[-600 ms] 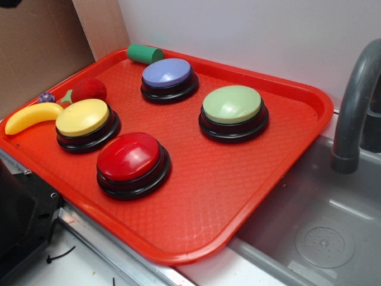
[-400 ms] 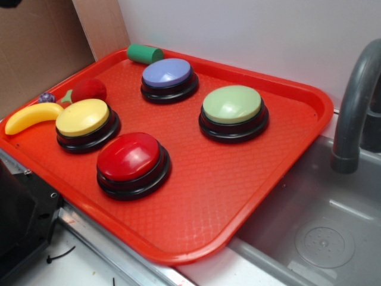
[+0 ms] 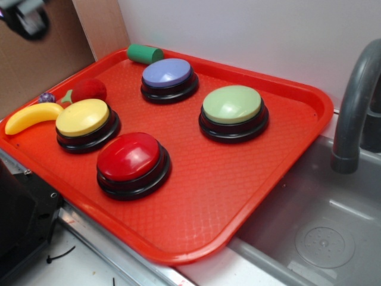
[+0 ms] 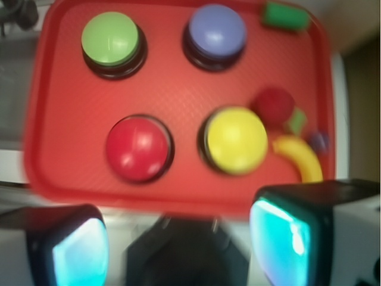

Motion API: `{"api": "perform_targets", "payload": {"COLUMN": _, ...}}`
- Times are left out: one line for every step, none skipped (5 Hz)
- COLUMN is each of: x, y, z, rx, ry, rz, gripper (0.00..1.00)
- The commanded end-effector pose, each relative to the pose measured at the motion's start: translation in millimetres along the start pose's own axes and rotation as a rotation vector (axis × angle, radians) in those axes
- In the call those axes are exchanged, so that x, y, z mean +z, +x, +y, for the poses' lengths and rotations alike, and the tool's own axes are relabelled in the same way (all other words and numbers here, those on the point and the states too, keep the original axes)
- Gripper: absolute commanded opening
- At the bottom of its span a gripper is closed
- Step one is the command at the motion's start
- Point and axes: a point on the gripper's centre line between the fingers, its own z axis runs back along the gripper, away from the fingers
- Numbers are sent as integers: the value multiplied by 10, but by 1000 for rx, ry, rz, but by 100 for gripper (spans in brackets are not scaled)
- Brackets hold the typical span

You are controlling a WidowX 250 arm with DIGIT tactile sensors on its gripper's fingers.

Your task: Push the red button.

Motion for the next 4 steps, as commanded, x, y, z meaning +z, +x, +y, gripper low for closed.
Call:
{"api": "perform_targets", "payload": {"x": -557, "y": 160, "z": -208, "rx": -351, "ry": 50, "rz": 5, "gripper": 100}}
{"api": "perform_targets", "payload": {"x": -853, "y": 222, "z": -247, "rx": -397, "ry": 41, "rz": 10, "gripper": 100}}
{"api": "perform_targets", "payload": {"x": -1094, "y": 300, "z": -336, "rx": -447, "ry": 30, "rz": 29, "gripper": 100}}
{"api": "perform_targets", "payload": {"x": -1260, "y": 311, "z": -413, "rx": -474, "ry": 10, "rz": 43, "gripper": 100}}
